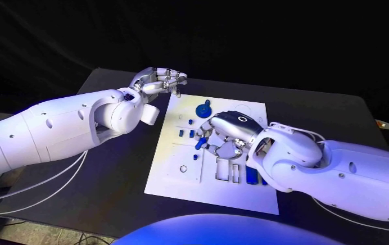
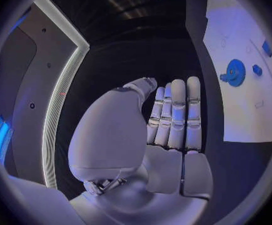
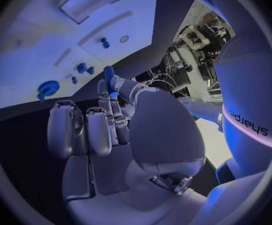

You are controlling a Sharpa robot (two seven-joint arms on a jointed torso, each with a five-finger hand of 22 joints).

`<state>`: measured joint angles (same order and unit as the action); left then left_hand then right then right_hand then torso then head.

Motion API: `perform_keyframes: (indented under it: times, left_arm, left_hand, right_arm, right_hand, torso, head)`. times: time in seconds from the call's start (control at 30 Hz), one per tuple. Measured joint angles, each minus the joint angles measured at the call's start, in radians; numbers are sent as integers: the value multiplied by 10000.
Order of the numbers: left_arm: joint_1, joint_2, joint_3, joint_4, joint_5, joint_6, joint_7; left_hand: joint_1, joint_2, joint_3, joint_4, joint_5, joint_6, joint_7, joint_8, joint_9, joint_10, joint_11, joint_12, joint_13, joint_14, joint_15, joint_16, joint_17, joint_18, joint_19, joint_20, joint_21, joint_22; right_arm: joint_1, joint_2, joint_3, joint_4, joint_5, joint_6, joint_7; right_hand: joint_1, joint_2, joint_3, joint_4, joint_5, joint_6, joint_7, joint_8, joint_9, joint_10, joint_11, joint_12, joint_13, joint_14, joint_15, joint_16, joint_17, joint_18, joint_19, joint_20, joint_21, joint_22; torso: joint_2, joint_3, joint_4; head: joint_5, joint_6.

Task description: Assemble the parts on the task board

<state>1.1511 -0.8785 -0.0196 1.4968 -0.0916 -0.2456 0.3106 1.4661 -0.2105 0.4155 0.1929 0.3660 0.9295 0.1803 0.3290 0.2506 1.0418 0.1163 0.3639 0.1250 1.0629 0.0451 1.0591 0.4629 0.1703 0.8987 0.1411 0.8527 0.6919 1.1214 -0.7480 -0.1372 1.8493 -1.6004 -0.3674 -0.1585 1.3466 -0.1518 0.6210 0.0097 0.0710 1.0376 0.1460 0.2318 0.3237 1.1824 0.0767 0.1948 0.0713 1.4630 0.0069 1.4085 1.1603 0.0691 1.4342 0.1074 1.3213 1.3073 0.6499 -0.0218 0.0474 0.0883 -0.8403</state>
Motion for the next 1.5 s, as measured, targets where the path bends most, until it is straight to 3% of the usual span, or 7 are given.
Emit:
perform_keyframes:
  times: [0.33,0.57,0.9,1.5]
  left_arm:
    - [0,147,-1,-20,0,47,3]
    - [0,164,-1,-26,0,70,3]
    - [0,168,-1,-26,1,102,-5]
    - [0,145,-1,-24,1,125,-14]
  left_hand:
    - [0,0,0,0,0,0,0,0,0,0,0,0,0,0,0,0,0,0,0,0,0,0]
    - [0,0,-30,30,0,0,0,0,0,0,0,-1,0,0,0,0,1,0,0,0,1,0]
    - [0,0,-30,30,0,0,0,0,0,0,0,-1,0,0,0,0,2,-1,0,0,1,0]
    - [0,0,-30,29,0,0,0,0,0,1,-1,40,0,0,0,0,-9,-1,0,0,1,-8]
  right_arm:
    - [-658,818,-93,-546,-50,-39,266]
    - [-888,1078,-132,-904,-128,-3,351]
    - [-1031,1270,-157,-1155,-283,87,368]
    - [-1086,1424,-176,-1398,-591,443,184]
  right_hand:
    - [-1,-1,27,-28,10,-16,-3,3,3,3,4,-39,-10,0,0,-6,-1,0,0,0,0,8]
    - [-1,-1,27,-28,9,-14,19,2,-8,3,5,-39,-16,0,0,-6,-2,0,-1,0,0,7]
    - [-2,-2,26,-28,7,-14,36,-13,-1,3,7,-40,-8,-1,1,-6,-28,0,-1,0,-1,6]
    - [-30,-30,55,-59,47,-38,57,-12,9,2,10,-55,-10,0,1,-7,-87,1,-2,0,-87,4]
  torso:
    - [19,-10,-6]
    - [27,7,-7]
    - [31,12,-13]
    - [18,1,-11]
  head:
    - [151,-58]
    - [204,-103]
    - [156,-120]
    - [174,-156]
